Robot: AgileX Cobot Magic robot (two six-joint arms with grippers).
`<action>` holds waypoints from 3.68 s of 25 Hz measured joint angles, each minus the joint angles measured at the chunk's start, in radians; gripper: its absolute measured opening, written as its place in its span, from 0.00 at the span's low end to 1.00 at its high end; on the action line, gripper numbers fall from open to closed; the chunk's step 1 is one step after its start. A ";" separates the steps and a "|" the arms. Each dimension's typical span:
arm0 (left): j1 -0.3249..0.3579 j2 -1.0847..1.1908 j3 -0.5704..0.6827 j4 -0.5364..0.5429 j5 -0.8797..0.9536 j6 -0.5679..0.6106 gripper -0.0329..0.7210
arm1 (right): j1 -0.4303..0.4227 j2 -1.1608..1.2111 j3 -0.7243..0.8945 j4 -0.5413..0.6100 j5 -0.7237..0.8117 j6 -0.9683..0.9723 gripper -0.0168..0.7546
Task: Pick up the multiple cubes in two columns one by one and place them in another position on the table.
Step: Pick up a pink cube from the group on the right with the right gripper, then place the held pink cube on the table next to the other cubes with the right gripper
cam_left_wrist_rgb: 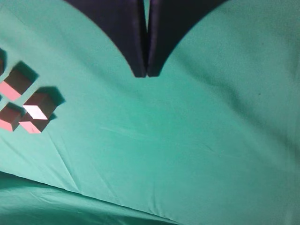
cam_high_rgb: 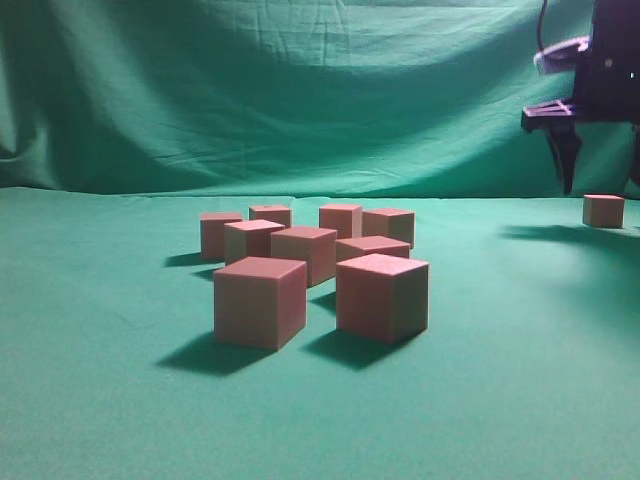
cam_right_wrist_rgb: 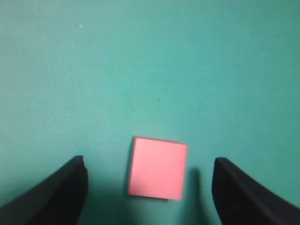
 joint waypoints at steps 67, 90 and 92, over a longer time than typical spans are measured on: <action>0.000 0.000 0.000 0.000 0.000 0.000 0.04 | 0.895 -0.410 0.395 0.341 0.084 -0.277 0.35; 0.000 0.000 0.000 0.000 0.000 0.000 0.04 | 0.917 -0.198 0.395 0.167 -0.094 -0.080 0.35; 0.000 0.000 0.000 0.000 0.000 0.000 0.04 | 0.917 -0.198 0.395 0.177 -0.094 -0.080 0.35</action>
